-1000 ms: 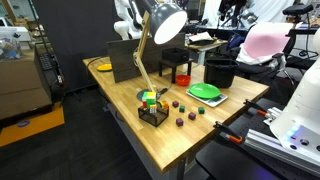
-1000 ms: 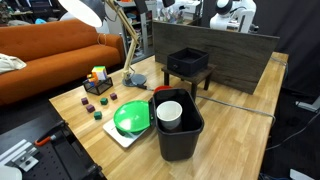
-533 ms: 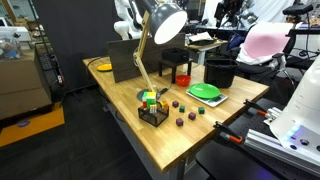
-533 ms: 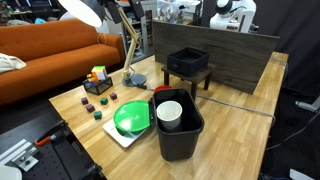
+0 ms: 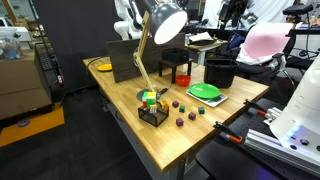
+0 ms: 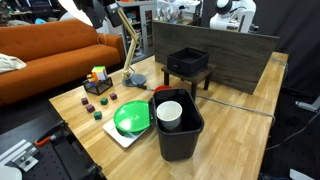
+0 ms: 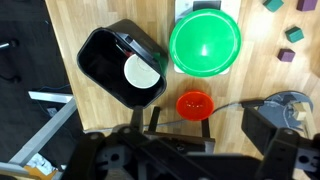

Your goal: Move the purple block on the left forward

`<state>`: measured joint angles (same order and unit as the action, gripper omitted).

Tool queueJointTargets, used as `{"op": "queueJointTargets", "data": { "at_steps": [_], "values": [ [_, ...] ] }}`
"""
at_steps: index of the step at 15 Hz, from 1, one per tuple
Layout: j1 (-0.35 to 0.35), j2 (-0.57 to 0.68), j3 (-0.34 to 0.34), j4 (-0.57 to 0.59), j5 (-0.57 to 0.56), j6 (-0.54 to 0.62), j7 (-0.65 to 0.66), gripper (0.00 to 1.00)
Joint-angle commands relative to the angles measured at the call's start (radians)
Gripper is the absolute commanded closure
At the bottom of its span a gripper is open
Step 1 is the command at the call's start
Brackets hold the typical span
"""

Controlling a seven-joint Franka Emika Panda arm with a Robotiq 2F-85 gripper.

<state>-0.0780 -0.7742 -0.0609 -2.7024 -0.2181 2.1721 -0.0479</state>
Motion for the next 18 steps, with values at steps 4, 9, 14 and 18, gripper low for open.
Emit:
{"op": "queueJointTargets", "data": {
  "at_steps": [4,9,14,18],
  "values": [
    [0.028,0.004,0.013,-0.010,0.020,0.010,-0.022,0.00],
    [0.200,0.020,0.049,-0.067,0.133,0.023,-0.088,0.00],
    [0.314,0.108,0.071,-0.079,0.195,0.052,-0.147,0.00],
    [0.301,0.111,0.097,-0.079,0.186,0.031,-0.113,0.00]
  ]
}}
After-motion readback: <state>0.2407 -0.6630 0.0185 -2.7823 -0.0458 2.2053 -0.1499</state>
